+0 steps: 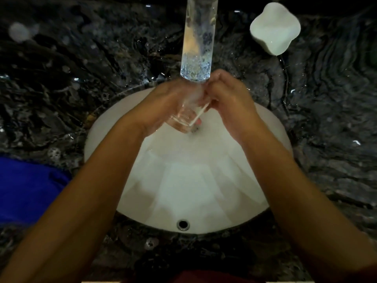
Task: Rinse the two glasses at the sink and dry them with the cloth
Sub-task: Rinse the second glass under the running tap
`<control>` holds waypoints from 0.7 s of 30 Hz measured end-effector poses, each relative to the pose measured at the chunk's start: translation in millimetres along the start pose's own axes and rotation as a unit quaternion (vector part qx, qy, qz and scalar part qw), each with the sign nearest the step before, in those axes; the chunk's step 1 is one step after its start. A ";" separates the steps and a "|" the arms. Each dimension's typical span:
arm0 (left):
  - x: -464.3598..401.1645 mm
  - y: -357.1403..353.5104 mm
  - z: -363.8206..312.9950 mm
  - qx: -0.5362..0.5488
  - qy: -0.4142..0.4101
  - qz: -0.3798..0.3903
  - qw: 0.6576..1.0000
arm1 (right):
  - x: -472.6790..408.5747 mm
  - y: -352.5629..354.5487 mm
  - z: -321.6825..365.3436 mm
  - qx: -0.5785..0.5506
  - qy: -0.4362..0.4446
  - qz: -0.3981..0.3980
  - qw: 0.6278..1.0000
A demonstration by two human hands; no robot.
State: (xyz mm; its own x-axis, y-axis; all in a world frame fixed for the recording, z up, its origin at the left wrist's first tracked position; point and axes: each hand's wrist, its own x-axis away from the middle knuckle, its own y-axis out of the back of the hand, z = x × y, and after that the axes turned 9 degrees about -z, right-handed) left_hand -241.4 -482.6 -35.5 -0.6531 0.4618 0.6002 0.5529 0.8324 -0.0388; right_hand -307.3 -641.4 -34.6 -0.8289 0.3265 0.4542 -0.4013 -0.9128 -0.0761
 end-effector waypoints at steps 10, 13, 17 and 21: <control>20.8 -42.7 17.8 0.319 0.049 -0.126 0.938 | 31.4 -49.4 -17.2 0.189 0.155 -0.133 0.961; 19.2 -38.1 18.0 0.328 0.025 -0.134 0.935 | 53.3 -52.6 -23.8 0.258 0.247 -0.085 0.930; 18.2 -30.3 12.1 0.289 0.052 -0.143 0.945 | 75.9 -39.9 -42.1 0.296 0.256 -0.045 0.919; 25.3 -41.9 4.6 0.263 0.091 -0.066 0.958 | 41.1 -25.2 -17.2 0.255 0.153 -0.052 0.953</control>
State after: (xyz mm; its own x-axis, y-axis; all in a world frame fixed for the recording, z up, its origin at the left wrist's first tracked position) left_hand -283.4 -504.4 -22.3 -0.5726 0.3199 0.7548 0.1025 0.9414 -0.3213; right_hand -337.9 -600.7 -29.4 -0.9011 0.4069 0.1496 -0.3103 -0.8463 0.4330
